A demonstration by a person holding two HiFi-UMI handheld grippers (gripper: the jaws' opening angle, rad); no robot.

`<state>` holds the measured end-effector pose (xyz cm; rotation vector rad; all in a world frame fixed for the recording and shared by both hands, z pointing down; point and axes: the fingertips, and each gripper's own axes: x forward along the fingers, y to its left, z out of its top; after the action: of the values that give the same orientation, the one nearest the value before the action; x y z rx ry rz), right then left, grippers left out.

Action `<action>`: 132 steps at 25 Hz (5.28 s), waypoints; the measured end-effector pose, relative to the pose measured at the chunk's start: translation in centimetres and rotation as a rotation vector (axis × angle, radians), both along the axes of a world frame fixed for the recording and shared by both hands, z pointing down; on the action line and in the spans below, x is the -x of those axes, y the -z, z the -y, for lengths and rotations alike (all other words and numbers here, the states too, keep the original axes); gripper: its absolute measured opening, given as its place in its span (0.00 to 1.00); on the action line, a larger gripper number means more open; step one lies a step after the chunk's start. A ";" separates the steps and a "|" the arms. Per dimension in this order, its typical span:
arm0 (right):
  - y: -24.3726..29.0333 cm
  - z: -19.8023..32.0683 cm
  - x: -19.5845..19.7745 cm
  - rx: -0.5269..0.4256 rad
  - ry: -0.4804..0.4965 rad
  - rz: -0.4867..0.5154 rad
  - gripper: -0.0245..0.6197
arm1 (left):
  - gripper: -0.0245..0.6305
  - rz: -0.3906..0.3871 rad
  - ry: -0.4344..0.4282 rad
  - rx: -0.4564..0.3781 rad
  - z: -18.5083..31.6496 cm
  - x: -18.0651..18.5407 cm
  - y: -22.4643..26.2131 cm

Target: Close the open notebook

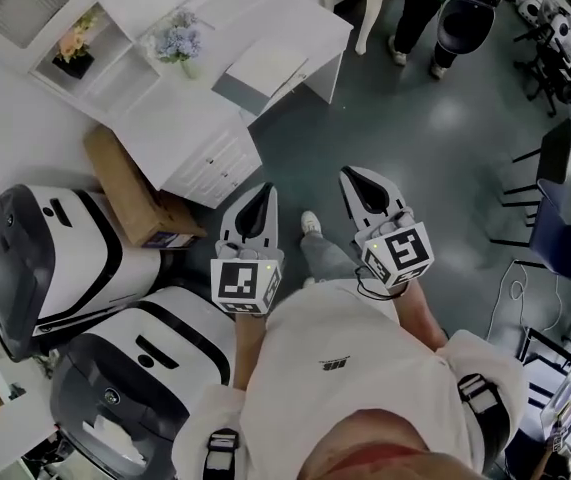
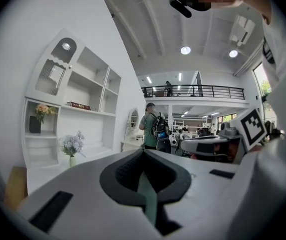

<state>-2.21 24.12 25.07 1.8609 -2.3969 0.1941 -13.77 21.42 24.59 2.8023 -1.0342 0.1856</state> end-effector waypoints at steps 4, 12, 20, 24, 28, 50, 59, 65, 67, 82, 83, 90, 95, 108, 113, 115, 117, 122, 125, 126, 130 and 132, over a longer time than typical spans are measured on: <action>-0.3 4.3 -1.2 0.007 0.023 -0.006 0.03 | 0.04 0.010 0.018 0.004 4.1 -1.2 -0.3; -1.3 11.5 -5.0 0.028 0.050 -0.011 0.03 | 0.04 0.018 0.043 0.020 11.3 -4.4 -0.8; -2.9 17.3 -7.2 0.046 0.106 -0.017 0.03 | 0.04 0.028 0.075 0.049 16.8 -7.2 -2.6; -3.9 19.5 -8.4 0.056 0.127 -0.020 0.03 | 0.04 0.031 0.097 0.062 18.6 -8.1 -3.6; -4.6 21.0 -9.1 0.064 0.140 -0.012 0.03 | 0.04 0.041 0.118 0.082 19.9 -8.6 -4.7; -10.0 31.1 -9.6 0.130 0.265 -0.059 0.03 | 0.04 0.046 0.220 0.179 28.3 -9.2 -11.2; -14.6 35.9 -8.1 0.218 0.416 -0.095 0.03 | 0.04 0.034 0.349 0.265 32.6 -8.1 -15.7; -17.7 38.6 -5.9 0.257 0.530 -0.144 0.03 | 0.04 -0.001 0.445 0.314 34.9 -7.0 -19.6; -19.0 39.2 -5.0 0.267 0.565 -0.155 0.03 | 0.04 -0.007 0.472 0.324 35.5 -6.5 -20.9; -27.3 39.1 -1.2 0.363 0.734 -0.199 0.03 | 0.04 -0.032 0.579 0.478 35.1 -4.7 -31.2; -27.8 39.0 -1.2 0.368 0.741 -0.209 0.03 | 0.04 -0.029 0.584 0.489 35.0 -4.8 -32.0; -30.4 37.8 -0.9 0.393 0.782 -0.253 0.03 | 0.04 -0.035 0.598 0.579 34.1 -5.6 -36.8; -31.1 38.0 -1.5 0.408 0.780 -0.254 0.03 | 0.04 -0.046 0.618 0.636 33.9 -5.8 -39.2; -32.2 39.2 -1.5 0.431 0.793 -0.277 0.03 | 0.04 -0.142 0.582 0.739 34.2 -6.6 -42.3; -32.3 39.1 -1.3 0.436 0.792 -0.272 0.03 | 0.04 -0.192 0.577 0.749 34.2 -6.6 -42.2; -32.3 39.2 -1.2 0.435 0.793 -0.276 0.03 | 0.04 -0.206 0.582 0.755 34.1 -6.3 -42.1; -32.3 39.2 -1.3 0.436 0.791 -0.280 0.03 | 0.04 -0.200 0.589 0.752 34.0 -6.0 -41.9; -31.7 39.5 -1.6 0.428 0.785 -0.271 0.03 | 0.04 -0.158 0.579 0.734 34.1 -6.1 -40.3; -31.2 39.9 -1.8 0.422 0.776 -0.261 0.03 | 0.04 -0.149 0.567 0.728 34.2 -6.3 -38.9; -31.1 40.0 -2.0 0.419 0.772 -0.260 0.03 | 0.04 -0.150 0.561 0.724 34.2 -6.4 -38.3; -30.4 40.6 -2.6 0.411 0.765 -0.259 0.03 | 0.04 -0.138 0.535 0.704 34.5 -7.0 -36.1; -30.1 40.8 -2.8 0.410 0.762 -0.253 0.03 | 0.04 -0.124 0.521 0.693 34.6 -7.4 -35.1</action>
<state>0.62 -16.72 55.21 0.6896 -2.4456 0.3204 -6.39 -13.20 59.72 1.8511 -1.3108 0.2426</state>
